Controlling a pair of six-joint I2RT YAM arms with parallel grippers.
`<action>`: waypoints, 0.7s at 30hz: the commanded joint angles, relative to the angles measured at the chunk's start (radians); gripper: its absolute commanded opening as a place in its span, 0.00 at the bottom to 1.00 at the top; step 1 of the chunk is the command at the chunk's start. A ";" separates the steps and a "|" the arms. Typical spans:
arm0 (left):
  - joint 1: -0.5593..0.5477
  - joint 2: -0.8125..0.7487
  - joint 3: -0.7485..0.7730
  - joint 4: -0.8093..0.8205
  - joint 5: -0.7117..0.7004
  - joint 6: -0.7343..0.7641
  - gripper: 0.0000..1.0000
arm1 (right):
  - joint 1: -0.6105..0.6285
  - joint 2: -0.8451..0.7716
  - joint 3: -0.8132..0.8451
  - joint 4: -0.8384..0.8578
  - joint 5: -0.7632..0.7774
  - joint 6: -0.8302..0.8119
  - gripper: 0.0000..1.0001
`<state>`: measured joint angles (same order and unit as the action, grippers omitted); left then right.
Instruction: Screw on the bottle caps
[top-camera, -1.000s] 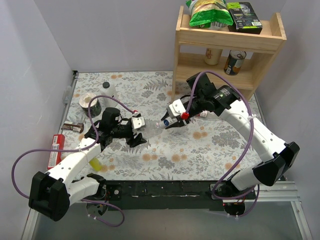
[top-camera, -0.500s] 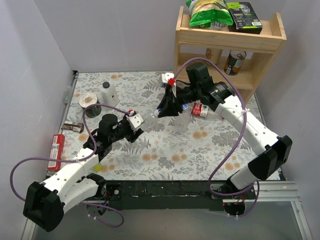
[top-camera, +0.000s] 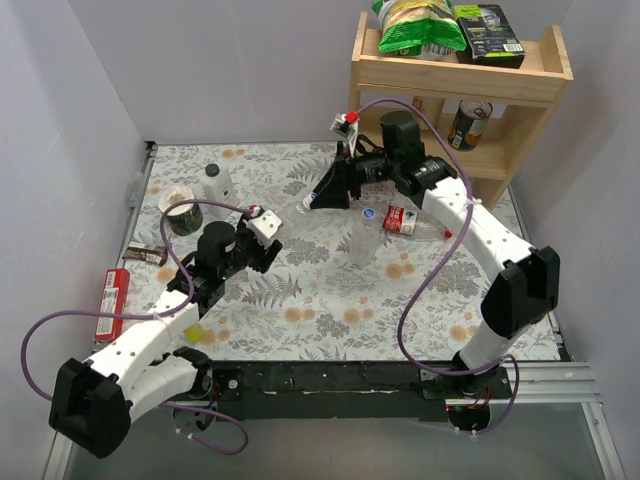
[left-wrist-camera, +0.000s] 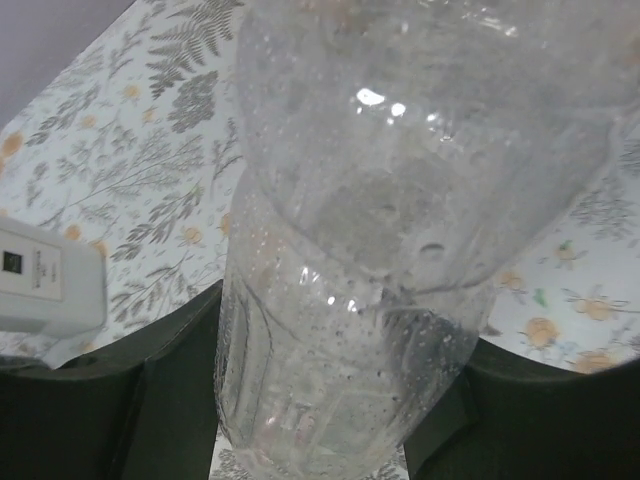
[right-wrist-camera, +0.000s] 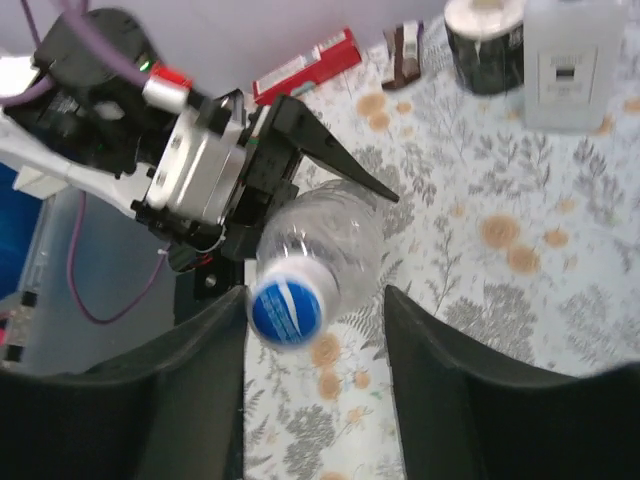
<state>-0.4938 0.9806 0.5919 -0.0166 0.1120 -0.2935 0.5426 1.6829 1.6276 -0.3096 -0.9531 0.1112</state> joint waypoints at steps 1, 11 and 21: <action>0.139 -0.089 0.036 -0.052 0.472 -0.136 0.00 | -0.040 -0.228 -0.199 0.439 -0.182 -0.108 0.70; 0.153 -0.022 0.089 -0.080 0.787 -0.205 0.00 | -0.007 -0.247 -0.339 0.865 -0.242 0.226 0.69; 0.153 0.007 0.117 -0.071 0.816 -0.205 0.00 | 0.048 -0.177 -0.298 0.945 -0.230 0.323 0.65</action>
<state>-0.3435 0.9867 0.6678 -0.0902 0.8829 -0.4953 0.5728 1.4899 1.2938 0.5377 -1.1748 0.3729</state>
